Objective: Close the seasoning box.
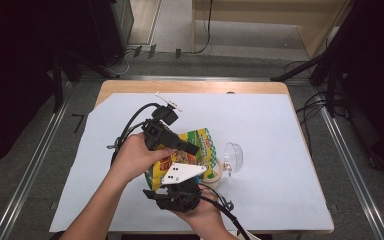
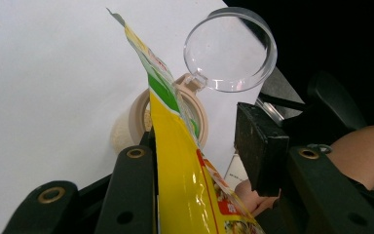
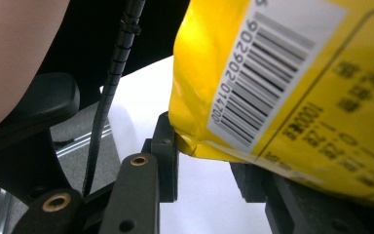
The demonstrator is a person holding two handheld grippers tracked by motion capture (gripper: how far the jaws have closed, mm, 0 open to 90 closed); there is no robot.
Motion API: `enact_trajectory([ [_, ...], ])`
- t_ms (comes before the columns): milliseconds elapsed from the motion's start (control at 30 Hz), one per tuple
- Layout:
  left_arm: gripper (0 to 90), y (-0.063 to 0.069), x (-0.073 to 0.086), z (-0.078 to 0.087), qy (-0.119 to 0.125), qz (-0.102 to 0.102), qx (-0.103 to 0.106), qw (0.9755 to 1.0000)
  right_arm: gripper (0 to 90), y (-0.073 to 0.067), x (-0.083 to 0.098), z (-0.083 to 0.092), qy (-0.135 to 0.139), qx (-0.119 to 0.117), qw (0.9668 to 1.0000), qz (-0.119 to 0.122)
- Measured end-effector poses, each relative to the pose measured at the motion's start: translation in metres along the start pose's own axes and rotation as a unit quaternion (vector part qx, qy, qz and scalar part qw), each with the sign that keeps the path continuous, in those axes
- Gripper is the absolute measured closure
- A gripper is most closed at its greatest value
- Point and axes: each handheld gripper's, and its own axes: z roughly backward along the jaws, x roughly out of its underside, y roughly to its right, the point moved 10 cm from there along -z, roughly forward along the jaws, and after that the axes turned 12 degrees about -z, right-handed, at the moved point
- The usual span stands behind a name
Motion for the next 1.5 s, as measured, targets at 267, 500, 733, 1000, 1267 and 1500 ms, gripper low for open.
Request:
enact_trajectory([
  [267,62.0,-0.0009,0.0004,-0.0008,-0.002,-0.003,-0.001,1.0000,67.9,0.0005,0.0009,-0.0006,-0.001,0.001,1.0000,-0.002],
  [500,62.2,-0.0003,0.0004,-0.0010,-0.003,-0.006,-0.002,1.0000,67.9,0.0013,0.0015,-0.0006,-0.002,0.005,1.0000,0.004],
  [733,62.3,-0.0002,0.0004,-0.0012,-0.002,-0.007,-0.002,1.0000,67.9,0.0014,0.0017,-0.0008,-0.002,0.007,0.9999,0.007],
  [1000,62.2,-0.0004,0.0005,-0.0014,-0.003,-0.007,-0.002,1.0000,67.9,0.0016,0.0018,-0.0009,-0.002,0.007,0.9999,0.007],
  [1267,62.1,-0.0001,0.0006,-0.0017,-0.003,-0.007,-0.002,1.0000,67.9,0.0019,0.0021,-0.0013,-0.001,0.008,0.9999,0.008],
  [1500,62.0,0.0004,0.0004,-0.0011,-0.003,-0.007,0.000,1.0000,67.9,0.0011,0.0019,-0.0006,-0.001,0.007,0.9999,0.008],
])
